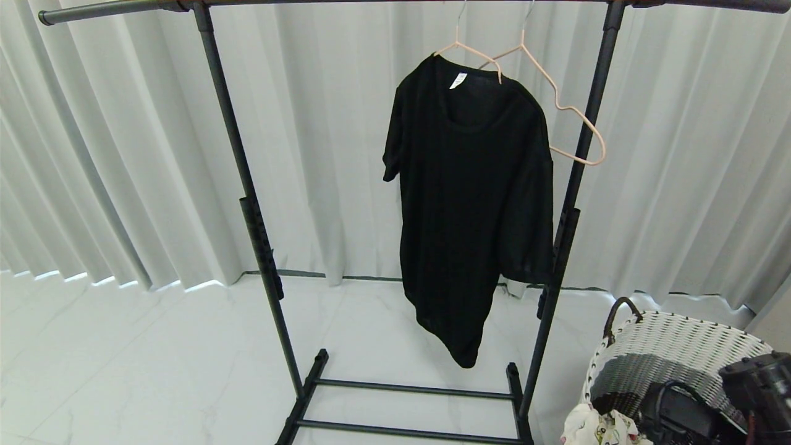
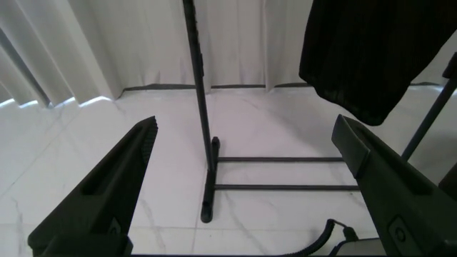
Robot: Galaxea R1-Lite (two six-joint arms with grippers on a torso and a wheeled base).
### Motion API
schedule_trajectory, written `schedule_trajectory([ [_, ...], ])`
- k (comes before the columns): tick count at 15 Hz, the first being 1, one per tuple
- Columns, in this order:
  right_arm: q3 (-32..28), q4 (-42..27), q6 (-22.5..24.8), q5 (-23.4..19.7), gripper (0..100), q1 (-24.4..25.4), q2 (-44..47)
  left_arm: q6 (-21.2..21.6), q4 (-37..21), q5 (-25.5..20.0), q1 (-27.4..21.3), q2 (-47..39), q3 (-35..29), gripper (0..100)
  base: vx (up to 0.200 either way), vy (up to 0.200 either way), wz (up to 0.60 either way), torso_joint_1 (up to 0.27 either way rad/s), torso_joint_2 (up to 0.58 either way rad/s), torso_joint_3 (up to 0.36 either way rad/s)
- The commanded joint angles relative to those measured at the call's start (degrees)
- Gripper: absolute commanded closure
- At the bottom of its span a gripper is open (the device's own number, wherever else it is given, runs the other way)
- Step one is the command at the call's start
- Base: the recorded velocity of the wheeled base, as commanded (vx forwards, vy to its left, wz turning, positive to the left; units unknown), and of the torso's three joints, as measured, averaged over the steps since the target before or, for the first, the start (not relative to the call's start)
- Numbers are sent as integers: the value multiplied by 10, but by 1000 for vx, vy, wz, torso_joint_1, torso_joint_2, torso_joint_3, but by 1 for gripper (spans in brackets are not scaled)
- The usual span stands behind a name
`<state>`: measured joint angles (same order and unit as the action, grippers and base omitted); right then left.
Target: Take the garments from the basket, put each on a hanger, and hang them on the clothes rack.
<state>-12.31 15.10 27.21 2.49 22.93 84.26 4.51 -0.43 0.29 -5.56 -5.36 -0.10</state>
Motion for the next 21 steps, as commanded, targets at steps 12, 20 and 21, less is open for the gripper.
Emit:
schedule_trajectory([
  [12, -10, 209, 1, 95, 0, 23, 247, -15, 0, 1, 0, 0, 0, 0, 0, 0, 0, 0, 0, 0],
  [20, -14, 277, 3, 168, 100, 26, 274, -12, 0, 1, 0, 0, 0, 0, 0, 0, 0, 0, 0, 0],
  [21, -15, 280, 3, 172, 100, 30, 272, -11, 0, 1, 0, -1, 0, 0, 0, 0, 0, 0, 0, 0],
])
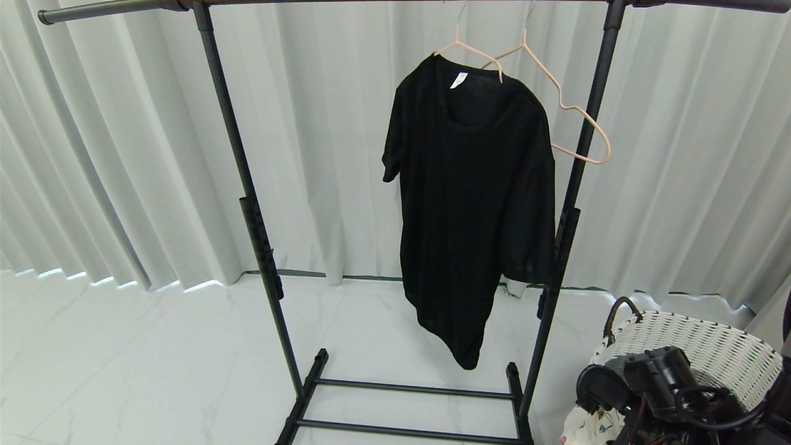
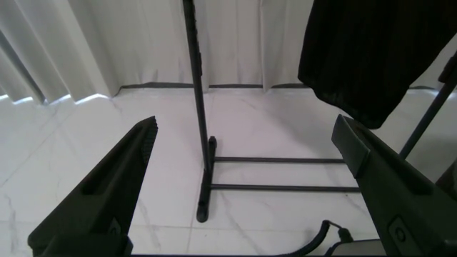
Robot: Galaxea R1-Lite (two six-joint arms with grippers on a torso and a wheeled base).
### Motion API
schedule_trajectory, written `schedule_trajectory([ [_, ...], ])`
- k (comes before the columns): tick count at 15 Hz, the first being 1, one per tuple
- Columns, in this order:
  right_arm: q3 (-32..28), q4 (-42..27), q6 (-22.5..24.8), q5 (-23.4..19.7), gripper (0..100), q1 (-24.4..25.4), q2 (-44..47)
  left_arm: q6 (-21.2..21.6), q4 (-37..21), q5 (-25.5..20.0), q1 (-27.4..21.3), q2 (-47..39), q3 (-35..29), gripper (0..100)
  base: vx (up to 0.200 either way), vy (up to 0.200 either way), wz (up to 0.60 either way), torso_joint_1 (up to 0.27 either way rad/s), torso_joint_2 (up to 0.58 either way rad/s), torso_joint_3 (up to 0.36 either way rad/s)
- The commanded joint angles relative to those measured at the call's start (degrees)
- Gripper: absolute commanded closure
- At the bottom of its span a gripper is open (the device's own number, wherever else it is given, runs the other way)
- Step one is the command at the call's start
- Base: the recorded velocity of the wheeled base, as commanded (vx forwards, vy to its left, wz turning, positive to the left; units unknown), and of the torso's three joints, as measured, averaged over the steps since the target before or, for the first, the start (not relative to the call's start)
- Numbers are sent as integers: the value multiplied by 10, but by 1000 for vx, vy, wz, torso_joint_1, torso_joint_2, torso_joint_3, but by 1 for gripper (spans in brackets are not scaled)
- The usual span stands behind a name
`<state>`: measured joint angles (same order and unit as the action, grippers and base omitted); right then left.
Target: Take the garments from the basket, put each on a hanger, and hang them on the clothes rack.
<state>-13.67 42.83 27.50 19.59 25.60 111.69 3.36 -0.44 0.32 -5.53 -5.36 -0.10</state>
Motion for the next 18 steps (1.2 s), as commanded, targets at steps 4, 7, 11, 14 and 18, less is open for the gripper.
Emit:
schedule_trajectory([
  [4, -10, 2, -1, 18, 100, 7, -65, -6, 1, 0, -3, 0, 0, 0, 0, 0, 0, 0, 0, 0],
  [7, -35, -77, -1, 18, 100, 7, -147, -126, 4, -4, -38, -122, -142, 0, 0, 0, 0, 0, 0, 0],
  [11, -140, -245, -12, 17, 100, 7, -230, -46, 114, -1, -27, -385, -277, 0, 0, 0, 0, 0, 0, 0],
  [14, -225, -345, -34, 15, 100, 31, -256, -10, 189, -1, -35, -470, -267, 0, -200, 0, 0, 9, 2, -1],
  [18, -304, -398, -83, 13, 100, 71, -255, -13, 196, -1, -87, -547, -271, 0, -200, 0, 0, 1, 5, 6],
])
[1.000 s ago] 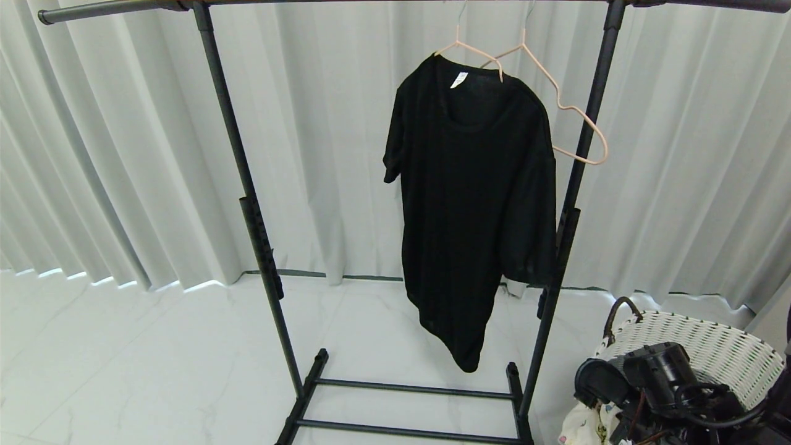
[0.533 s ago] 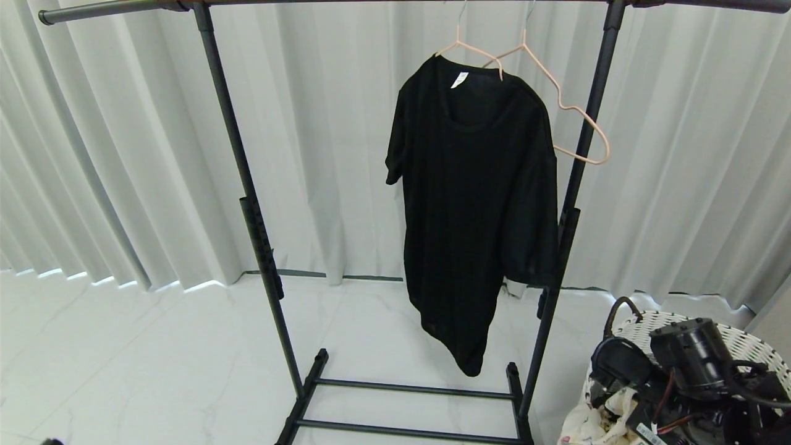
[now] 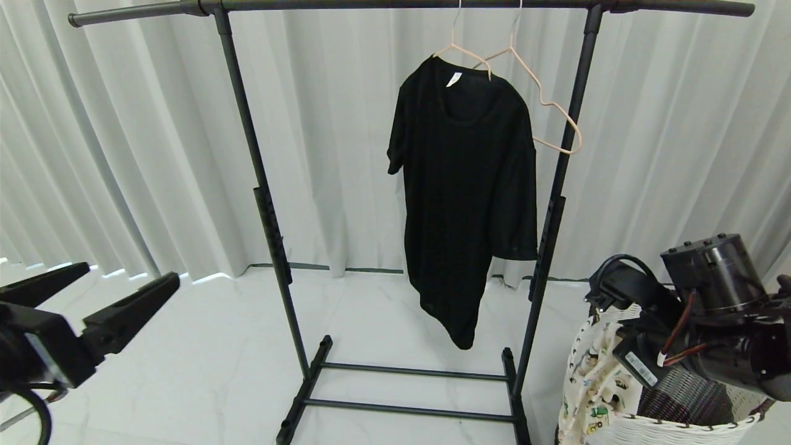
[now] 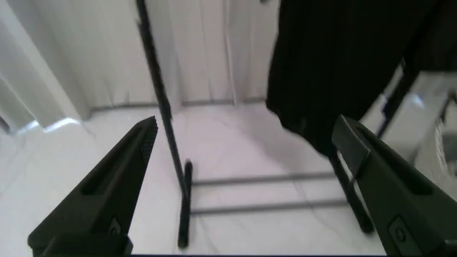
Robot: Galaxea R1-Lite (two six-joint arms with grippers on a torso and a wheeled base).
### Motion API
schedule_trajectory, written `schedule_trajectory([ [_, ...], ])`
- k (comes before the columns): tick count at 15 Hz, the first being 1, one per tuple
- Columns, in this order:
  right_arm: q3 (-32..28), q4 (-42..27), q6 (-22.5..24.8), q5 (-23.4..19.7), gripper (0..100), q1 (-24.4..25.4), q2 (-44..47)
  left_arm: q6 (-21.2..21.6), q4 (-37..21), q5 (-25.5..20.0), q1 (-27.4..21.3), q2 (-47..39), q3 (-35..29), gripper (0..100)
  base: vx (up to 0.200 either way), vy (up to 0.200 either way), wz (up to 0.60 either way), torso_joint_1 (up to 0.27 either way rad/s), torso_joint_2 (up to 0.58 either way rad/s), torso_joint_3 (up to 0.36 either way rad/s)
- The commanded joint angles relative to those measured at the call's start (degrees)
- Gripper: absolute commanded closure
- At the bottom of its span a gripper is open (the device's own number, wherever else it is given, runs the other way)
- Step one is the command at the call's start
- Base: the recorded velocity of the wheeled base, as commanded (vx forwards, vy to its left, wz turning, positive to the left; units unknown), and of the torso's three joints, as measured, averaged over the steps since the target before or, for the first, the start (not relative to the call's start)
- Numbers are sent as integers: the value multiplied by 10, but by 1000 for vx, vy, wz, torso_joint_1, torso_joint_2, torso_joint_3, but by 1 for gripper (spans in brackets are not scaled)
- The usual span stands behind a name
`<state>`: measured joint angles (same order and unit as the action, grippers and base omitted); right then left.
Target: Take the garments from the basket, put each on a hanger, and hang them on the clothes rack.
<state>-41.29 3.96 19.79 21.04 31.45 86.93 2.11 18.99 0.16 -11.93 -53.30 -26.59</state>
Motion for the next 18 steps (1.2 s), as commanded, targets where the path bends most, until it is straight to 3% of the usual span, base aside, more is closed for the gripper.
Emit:
schedule_trajectory([
  [1, -43, -19, -12, -5, 100, 16, -5, -1, 3, 0, -39, -89, -11, 0, -200, 0, 0, 2, 2, 2],
  [5, -110, -56, -28, -31, 100, 41, -4, 4, 51, -19, -95, -209, -22, 0, -50, 0, 0, -1, 3, -1],
  [8, -188, -89, -77, -57, 100, 80, 19, -3, 138, -46, -179, -314, -38, 0, 0, 0, 0, 0, 0, 0],
  [10, -230, -89, -81, -89, 100, 89, 45, -7, 194, -50, -233, -375, -51, 0, 0, 0, 0, 0, 0, 0],
  [13, -269, -90, -81, -116, 100, 104, 58, -83, 220, -104, -298, -431, -93, 0, 0, 0, 0, 0, 0, 0],
  [15, -274, -90, -87, -120, 100, 112, 58, -147, 220, -105, -339, -474, -149, 0, 0, 0, 0, 0, 0, 0],
  [18, -274, -90, -100, -133, 100, 118, 52, -173, 229, -81, -351, -567, -222, 0, 0, 0, 0, 0, 0, 0],
])
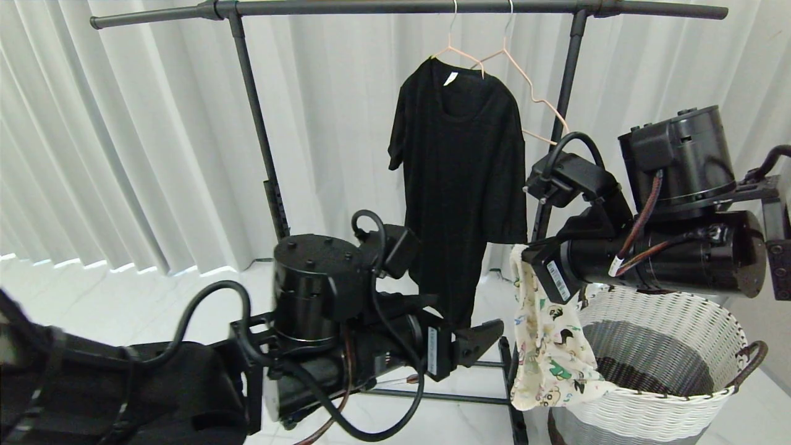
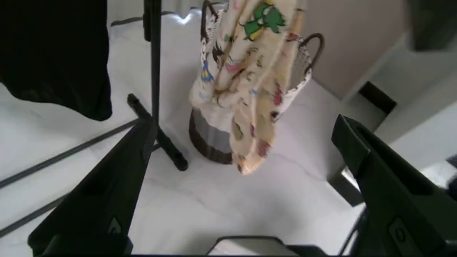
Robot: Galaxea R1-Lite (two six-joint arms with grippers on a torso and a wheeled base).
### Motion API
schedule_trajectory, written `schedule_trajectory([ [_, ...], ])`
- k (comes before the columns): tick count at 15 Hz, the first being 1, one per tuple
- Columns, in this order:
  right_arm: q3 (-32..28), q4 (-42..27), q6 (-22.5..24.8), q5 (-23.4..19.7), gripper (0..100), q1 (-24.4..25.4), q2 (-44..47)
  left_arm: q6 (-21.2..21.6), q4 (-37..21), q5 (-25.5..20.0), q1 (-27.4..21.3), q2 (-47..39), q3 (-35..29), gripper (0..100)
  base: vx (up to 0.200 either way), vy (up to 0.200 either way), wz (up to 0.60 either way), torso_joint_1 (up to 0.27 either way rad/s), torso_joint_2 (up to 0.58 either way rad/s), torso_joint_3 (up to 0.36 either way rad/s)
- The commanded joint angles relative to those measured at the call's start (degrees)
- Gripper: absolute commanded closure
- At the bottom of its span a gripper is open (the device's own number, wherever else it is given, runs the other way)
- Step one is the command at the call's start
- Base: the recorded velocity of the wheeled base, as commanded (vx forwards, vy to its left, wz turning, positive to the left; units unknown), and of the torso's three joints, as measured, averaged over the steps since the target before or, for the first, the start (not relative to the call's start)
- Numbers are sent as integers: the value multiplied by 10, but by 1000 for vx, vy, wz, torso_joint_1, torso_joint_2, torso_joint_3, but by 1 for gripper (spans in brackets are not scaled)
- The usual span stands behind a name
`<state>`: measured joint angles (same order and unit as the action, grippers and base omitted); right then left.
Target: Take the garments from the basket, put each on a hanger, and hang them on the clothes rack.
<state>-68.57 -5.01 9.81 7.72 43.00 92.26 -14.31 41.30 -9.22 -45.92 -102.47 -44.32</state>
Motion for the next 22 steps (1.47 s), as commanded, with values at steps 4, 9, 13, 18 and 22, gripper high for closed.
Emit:
schedule_trajectory([
  [4, -1, 0, -5, -2, 100, 5, -10, -18, 28, 57, -11, -179, -110, 0, 0, 0, 0, 0, 0, 0],
  [9, -20, -43, -8, -29, 100, 5, -32, -17, 28, 75, -15, -265, -146, 0, 0, 0, 0, 0, 0, 0],
  [13, -49, -80, -27, -29, 100, 2, -45, -17, 28, 129, -28, -312, -93, 0, 0, 0, 0, 0, 0, 0],
  [18, -54, -84, -27, -29, 100, 2, -46, -19, 35, 167, -46, -309, -70, 100, 0, 0, 0, 0, 0, 0],
  [22, -49, -87, -28, -29, 100, -2, -45, -19, 50, 230, -64, -302, -59, 100, 0, 0, 0, 0, 0, 0],
])
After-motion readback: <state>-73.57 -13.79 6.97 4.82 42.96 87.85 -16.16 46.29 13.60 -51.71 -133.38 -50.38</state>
